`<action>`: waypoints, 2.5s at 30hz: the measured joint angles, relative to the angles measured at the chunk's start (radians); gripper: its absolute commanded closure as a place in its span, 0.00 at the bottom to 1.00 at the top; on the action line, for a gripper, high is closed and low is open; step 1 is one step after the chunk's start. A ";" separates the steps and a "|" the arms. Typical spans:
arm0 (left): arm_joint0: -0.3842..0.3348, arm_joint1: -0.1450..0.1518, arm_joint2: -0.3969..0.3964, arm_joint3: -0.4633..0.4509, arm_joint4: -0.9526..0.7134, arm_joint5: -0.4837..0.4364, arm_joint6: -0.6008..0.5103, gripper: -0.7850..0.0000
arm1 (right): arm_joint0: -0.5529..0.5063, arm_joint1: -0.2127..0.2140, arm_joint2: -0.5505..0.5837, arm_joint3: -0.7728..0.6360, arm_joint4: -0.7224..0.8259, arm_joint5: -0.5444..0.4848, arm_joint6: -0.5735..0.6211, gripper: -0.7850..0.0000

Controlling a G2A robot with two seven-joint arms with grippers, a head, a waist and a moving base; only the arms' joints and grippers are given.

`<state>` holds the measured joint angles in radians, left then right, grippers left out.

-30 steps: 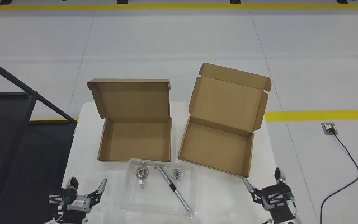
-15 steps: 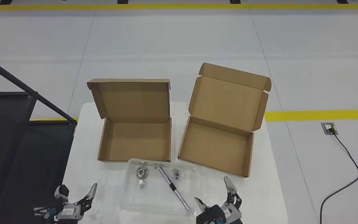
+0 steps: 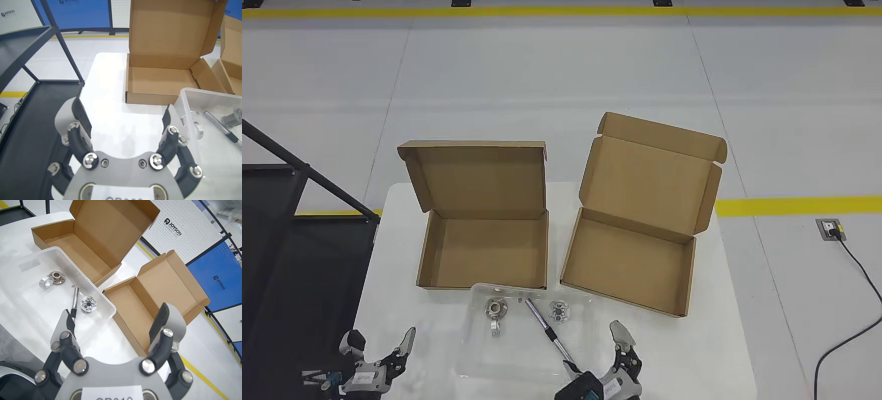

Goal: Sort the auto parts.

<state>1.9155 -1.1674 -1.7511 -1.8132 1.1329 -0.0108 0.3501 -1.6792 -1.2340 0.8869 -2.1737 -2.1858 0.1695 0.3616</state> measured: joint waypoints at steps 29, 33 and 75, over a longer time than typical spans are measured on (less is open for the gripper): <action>-0.004 -0.027 0.006 0.003 -0.051 0.047 -0.019 0.00 | 0.430 -0.147 -0.137 0.295 0.628 -0.109 0.417 0.00; -0.004 -0.027 0.006 0.003 -0.050 0.047 -0.019 0.00 | 0.430 -0.147 -0.137 0.295 0.628 -0.109 0.417 0.00; -0.004 -0.027 0.006 0.003 -0.050 0.047 -0.019 0.00 | 0.686 -0.334 -0.132 0.776 0.893 0.359 0.422 0.42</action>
<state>1.9110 -1.1945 -1.7449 -1.8103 1.0828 0.0358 0.3312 -0.9931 -1.5675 0.7548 -1.3976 -1.2928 0.5290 0.7835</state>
